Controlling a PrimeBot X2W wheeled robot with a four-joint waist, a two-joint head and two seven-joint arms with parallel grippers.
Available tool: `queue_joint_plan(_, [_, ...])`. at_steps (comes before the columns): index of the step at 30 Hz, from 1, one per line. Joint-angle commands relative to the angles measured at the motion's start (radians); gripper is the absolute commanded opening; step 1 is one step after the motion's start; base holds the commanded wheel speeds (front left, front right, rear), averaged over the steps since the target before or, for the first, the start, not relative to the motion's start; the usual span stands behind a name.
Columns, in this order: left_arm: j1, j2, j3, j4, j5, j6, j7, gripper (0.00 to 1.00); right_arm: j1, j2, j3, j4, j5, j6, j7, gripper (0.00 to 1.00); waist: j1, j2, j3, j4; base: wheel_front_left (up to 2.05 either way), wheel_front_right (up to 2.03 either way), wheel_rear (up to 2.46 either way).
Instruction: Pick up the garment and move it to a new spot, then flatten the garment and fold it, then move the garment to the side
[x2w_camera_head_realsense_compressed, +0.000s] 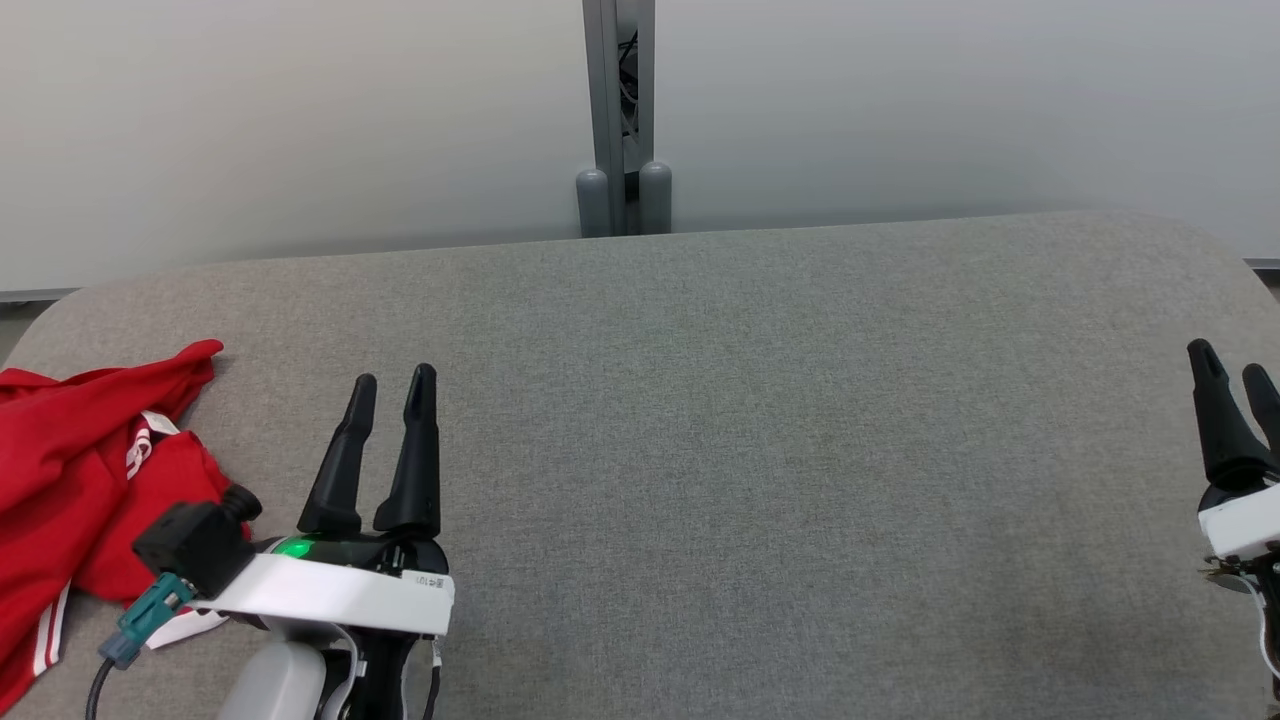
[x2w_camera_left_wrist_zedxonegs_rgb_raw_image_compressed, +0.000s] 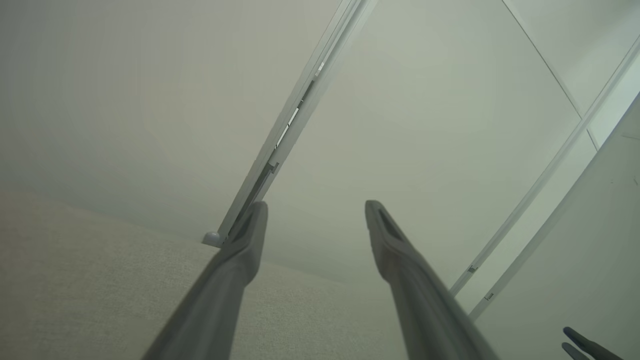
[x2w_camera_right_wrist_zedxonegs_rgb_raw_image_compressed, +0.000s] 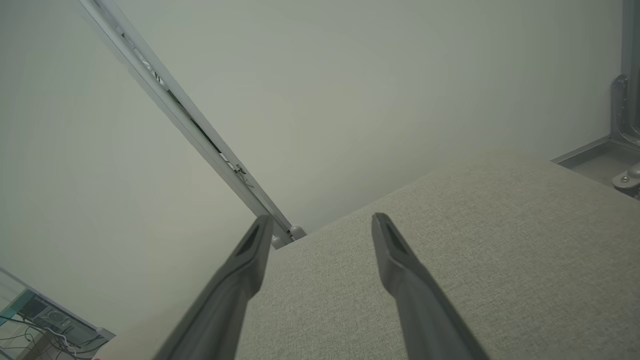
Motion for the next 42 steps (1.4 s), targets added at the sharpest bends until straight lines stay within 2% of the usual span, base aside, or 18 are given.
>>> queue_joint_plan(1, [-0.027, 0.016, -0.006, -0.02, 0.059, 0.004, 0.0, 1.0, 0.0, -0.01, 0.015, -0.029, -0.046, 0.001, -0.024, 1.0, -0.0001, 0.0, 0.0, 0.001, 0.0, 0.0, 0.0])
queue_joint_plan(7, [-0.032, 0.034, -0.016, -0.018, 0.17, 0.019, 0.017, 1.0, 0.017, -0.001, 0.049, -0.043, -0.141, 0.001, -0.069, 1.0, -0.0001, 0.0, -0.001, 0.004, 0.0, 0.0, 0.0])
queue_joint_plan(14, [-0.021, 0.038, 0.002, -0.009, 0.253, 0.044, 0.058, 1.0, 0.036, 0.007, 0.09, -0.038, -0.236, 0.001, -0.118, 1.0, -0.0001, 0.0, -0.002, 0.005, 0.0, 0.0, 0.0])
queue_joint_plan(31, [0.031, 0.038, 0.049, -0.008, 0.381, 0.091, 0.144, 1.0, 0.083, 0.038, 0.17, -0.04, -0.438, 0.002, -0.22, 1.0, -0.0001, 0.0, -0.008, 0.012, 0.0, 0.0, 0.0])
queue_joint_plan(42, [0.073, 0.032, 0.077, -0.031, 0.45, 0.127, 0.156, 1.0, 0.119, 0.067, 0.176, -0.034, -0.5, 0.002, -0.281, 1.0, -0.0001, 0.0, -0.013, 0.011, 0.0, 0.0, 0.0])
